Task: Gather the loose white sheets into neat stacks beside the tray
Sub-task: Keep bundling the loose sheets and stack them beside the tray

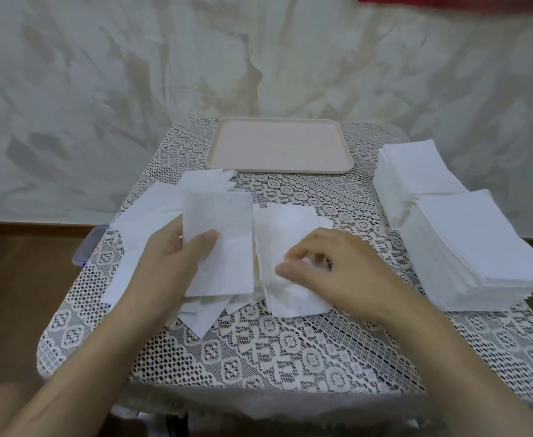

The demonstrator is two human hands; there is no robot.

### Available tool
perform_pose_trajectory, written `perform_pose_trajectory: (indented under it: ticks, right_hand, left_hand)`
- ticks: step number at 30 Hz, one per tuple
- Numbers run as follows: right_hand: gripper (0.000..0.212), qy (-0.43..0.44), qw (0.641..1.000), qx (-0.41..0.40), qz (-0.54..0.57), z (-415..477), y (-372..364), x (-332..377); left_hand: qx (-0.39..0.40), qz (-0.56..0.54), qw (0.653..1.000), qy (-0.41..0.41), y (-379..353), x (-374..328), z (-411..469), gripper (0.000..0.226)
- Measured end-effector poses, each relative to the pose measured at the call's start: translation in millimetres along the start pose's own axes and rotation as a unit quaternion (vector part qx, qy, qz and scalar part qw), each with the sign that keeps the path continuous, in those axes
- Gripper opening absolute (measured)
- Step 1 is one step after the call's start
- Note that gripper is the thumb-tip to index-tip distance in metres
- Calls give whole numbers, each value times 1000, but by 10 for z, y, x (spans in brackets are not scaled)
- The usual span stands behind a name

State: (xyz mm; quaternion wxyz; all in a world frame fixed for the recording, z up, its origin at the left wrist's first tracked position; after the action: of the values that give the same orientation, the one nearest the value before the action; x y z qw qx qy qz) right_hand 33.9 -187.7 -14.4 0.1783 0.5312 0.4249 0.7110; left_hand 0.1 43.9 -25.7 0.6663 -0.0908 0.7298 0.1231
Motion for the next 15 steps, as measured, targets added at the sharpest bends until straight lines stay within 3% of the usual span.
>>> perform_pose_trajectory:
  ticks: [2,6,9,15]
  right_hand:
    - [50,-27,996,-48,65,19,51,-72]
    - [8,-102,987,-113,46,100,77,-272]
    - [20,-148,982,-103,49,156,40,-351]
    - [16,-157,981,-100,50,260,24,-361]
  left_hand:
    - [-5,2,1000,0,19,12,20,19]
    - [-19,-17,1000,17,50,33,71,18]
    - [-14,-24,999,19,37,41,92,19]
    - [-15,-32,999,15,54,49,128,20]
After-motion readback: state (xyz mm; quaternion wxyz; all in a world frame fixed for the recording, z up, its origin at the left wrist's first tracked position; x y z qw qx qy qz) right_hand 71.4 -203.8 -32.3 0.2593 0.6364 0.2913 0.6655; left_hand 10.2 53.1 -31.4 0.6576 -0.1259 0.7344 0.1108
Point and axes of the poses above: each hand's wrist, its own z-axis towards the middle knuckle, its own y-axis out of the back of the hand, x = y × z, the point moved 6 cm from there along z, towards the middle knuckle, and after that the axes turned 4 degrees about -x, right-handed, at the moved point
